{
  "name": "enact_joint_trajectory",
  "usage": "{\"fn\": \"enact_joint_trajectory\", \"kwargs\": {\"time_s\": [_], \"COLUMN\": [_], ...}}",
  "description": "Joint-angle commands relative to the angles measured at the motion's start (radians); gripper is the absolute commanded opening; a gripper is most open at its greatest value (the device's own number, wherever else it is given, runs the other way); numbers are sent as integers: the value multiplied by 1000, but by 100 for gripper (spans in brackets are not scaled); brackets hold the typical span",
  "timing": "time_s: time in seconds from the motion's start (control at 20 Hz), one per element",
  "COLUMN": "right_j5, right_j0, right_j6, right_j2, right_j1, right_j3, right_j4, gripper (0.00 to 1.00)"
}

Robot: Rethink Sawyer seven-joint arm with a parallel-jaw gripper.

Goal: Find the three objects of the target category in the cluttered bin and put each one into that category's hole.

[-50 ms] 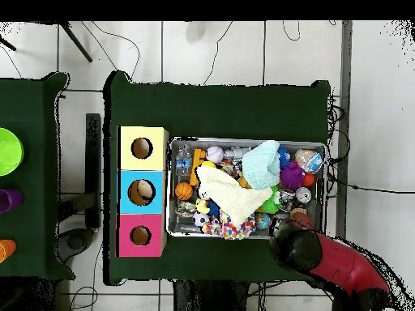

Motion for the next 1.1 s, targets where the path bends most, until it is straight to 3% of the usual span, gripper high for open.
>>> {"fn": "enact_joint_trajectory", "kwargs": {"time_s": [0.05,0.35,0.7,1.1], "right_j5": [16,11,88,140], "right_j0": [-50,-64,-117,-147], "right_j6": [-54,-46,-139,-162], "right_j2": [152,162,225,279], "right_j1": [10,25,21,18], "right_j3": [18,9,15,22], "right_j4": [-73,-103,-150,-192], "gripper": [0,0,0,0]}}
